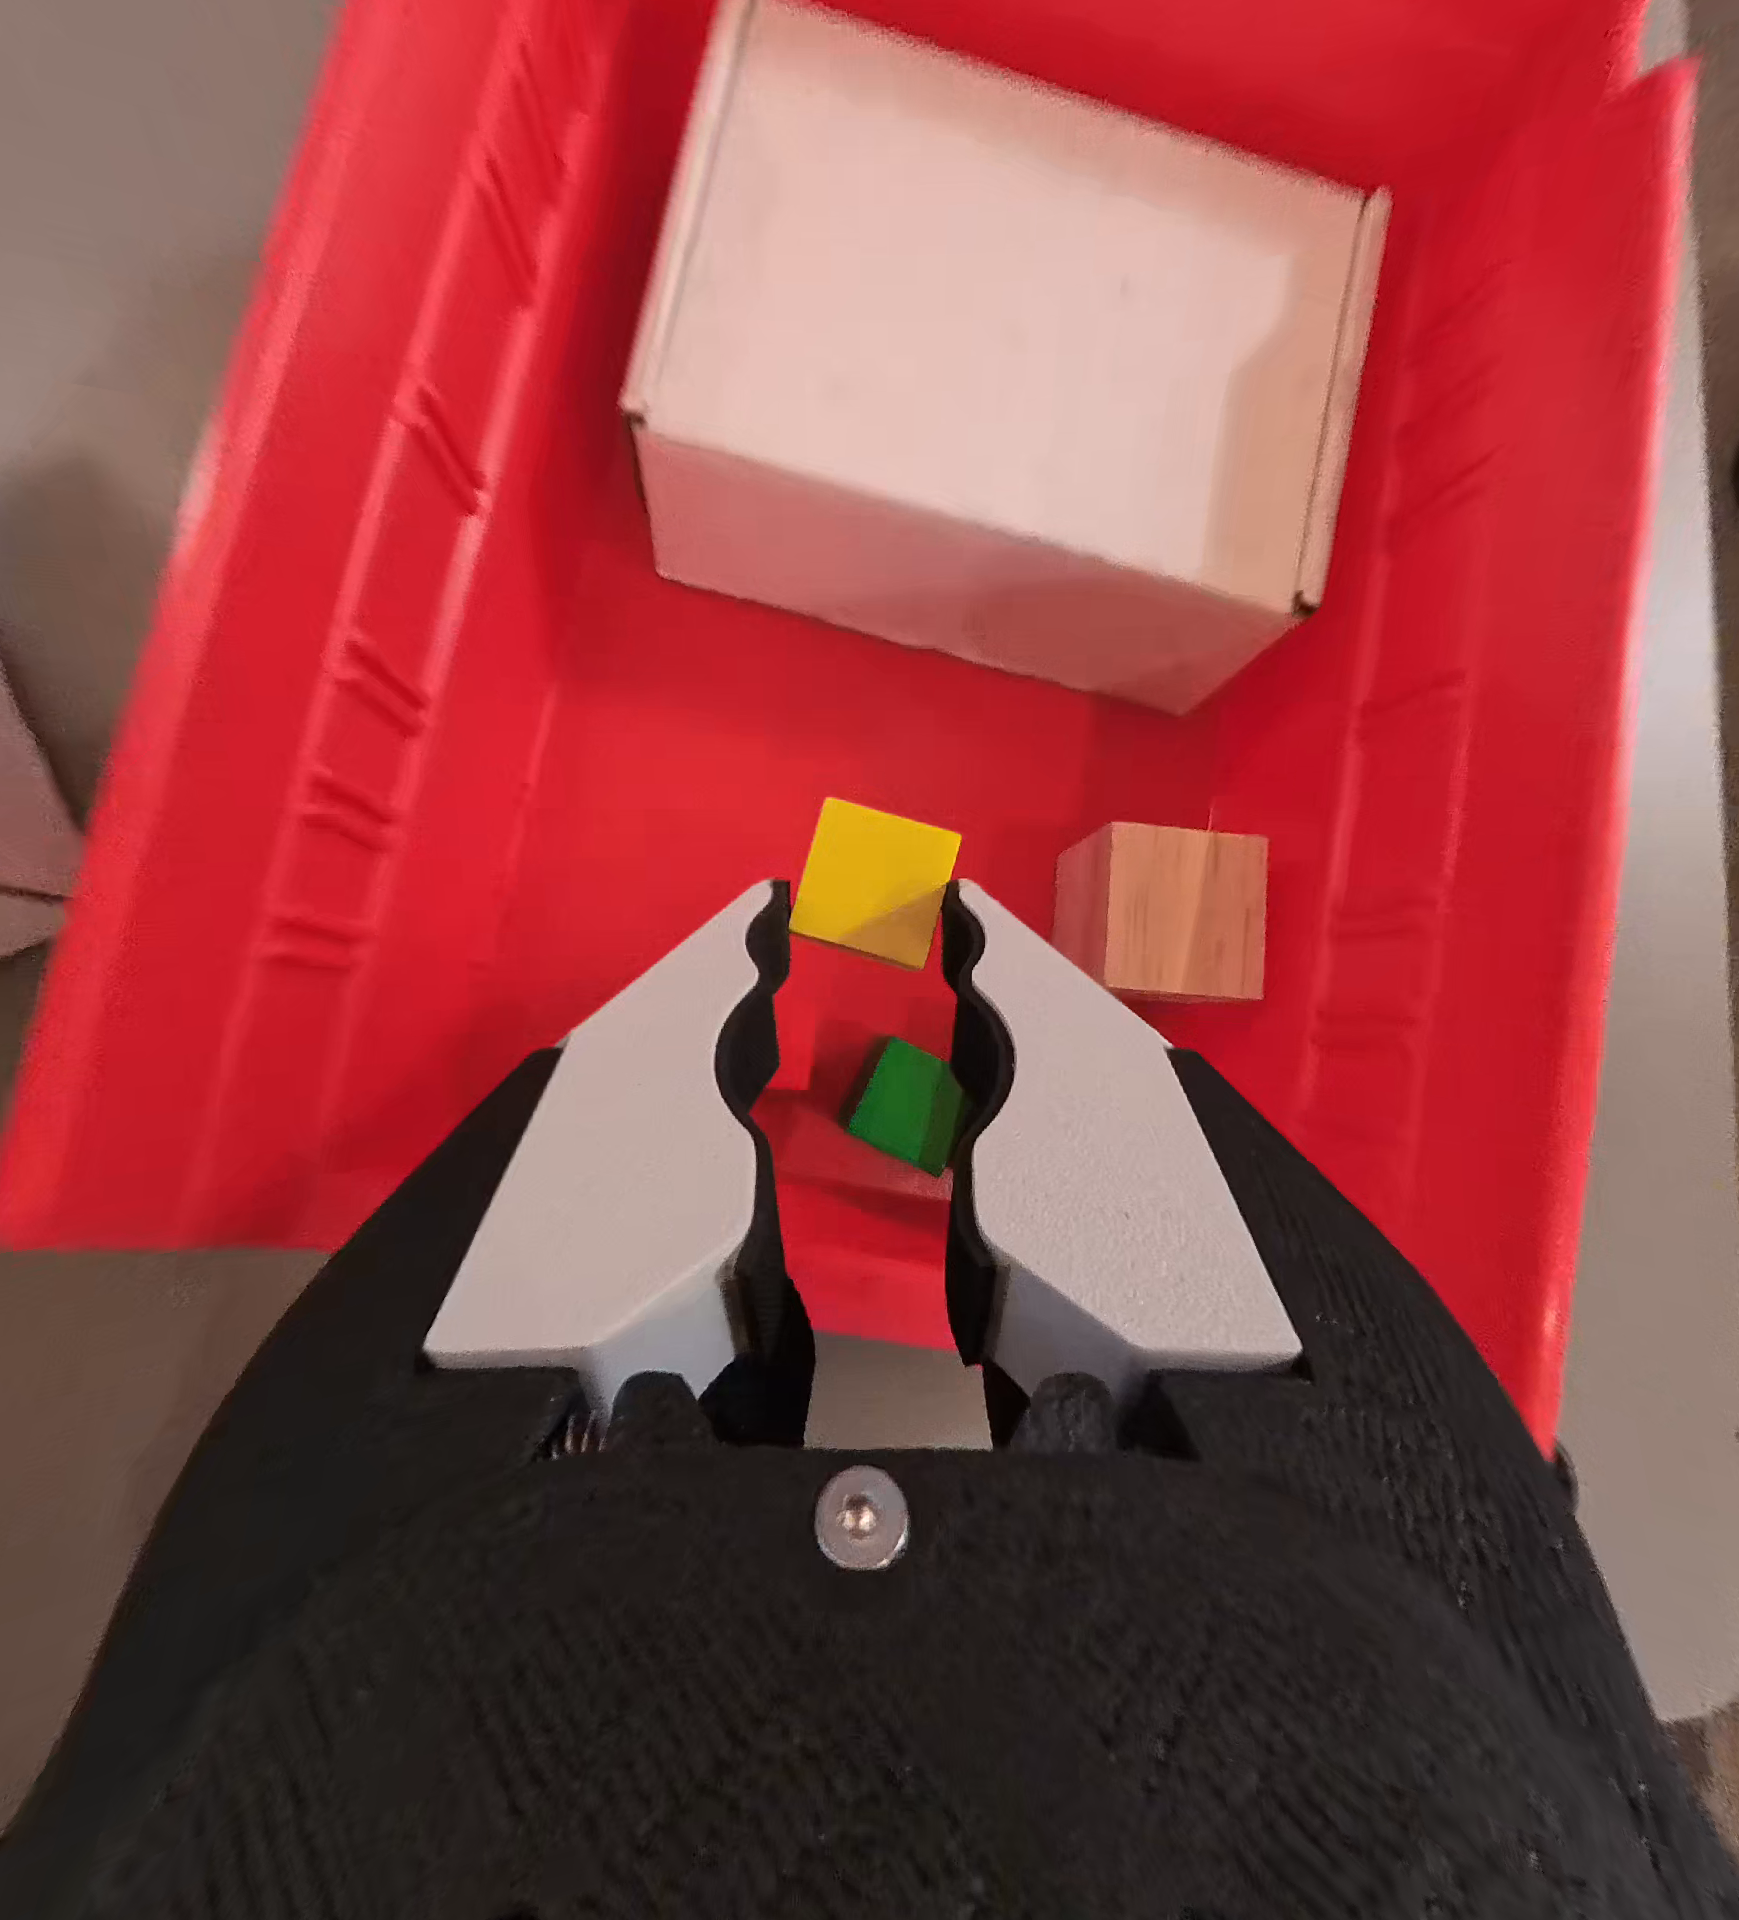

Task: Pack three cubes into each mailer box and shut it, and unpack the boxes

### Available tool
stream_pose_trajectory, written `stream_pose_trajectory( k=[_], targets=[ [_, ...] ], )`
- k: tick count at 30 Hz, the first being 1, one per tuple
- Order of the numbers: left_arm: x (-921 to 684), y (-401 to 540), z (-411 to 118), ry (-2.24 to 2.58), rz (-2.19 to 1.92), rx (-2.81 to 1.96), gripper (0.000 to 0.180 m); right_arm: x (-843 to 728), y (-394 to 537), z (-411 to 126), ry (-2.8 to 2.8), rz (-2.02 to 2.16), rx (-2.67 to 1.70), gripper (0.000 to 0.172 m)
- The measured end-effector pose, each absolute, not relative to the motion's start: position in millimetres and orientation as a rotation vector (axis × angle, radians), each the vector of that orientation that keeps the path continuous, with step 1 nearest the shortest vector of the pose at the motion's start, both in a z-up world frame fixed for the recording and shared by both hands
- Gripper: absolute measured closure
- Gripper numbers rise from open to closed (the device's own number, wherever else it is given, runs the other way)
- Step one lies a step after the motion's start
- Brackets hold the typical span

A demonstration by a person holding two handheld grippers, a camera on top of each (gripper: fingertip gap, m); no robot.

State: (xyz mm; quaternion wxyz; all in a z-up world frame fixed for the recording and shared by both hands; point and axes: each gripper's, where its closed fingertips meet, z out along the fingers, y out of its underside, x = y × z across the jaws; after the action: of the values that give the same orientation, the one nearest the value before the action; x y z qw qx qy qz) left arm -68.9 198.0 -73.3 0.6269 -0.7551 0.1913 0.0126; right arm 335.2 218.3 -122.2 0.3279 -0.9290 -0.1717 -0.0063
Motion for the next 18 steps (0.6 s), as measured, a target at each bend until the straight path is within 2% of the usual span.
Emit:
stream_pose_trajectory(
  k=[6, 9, 11, 14, 16, 18],
  targets=[
    [-68.5, 198.1, -74.2, 0.445, 0.036, -1.734, 0.179, 343.5, 229.0, -153.6, -0.431, -0.024, -2.538, 0.143],
    [-68.0, 198.2, -75.0, 0.449, 0.037, -1.737, 0.179, 345.4, 229.1, -147.8, -0.411, -0.074, -2.514, 0.122],
    [-67.9, 198.3, -75.3, 0.451, 0.039, -1.738, 0.179, 340.7, 224.4, -127.5, -0.387, -0.087, -2.441, 0.119],
    [-67.5, 198.5, -75.6, 0.453, 0.042, -1.738, 0.179, 299.2, 208.6, -76.4, -0.458, -0.015, -2.230, 0.126],
    [-67.2, 198.6, -76.0, 0.455, 0.044, -1.738, 0.179, 229.9, 187.2, -45.3, -0.683, 0.179, -2.036, 0.137],
    [-66.9, 198.6, -76.1, 0.457, 0.043, -1.737, 0.179, 150.6, 152.7, -36.6, -0.969, 0.414, -1.891, 0.143]
  ],
)
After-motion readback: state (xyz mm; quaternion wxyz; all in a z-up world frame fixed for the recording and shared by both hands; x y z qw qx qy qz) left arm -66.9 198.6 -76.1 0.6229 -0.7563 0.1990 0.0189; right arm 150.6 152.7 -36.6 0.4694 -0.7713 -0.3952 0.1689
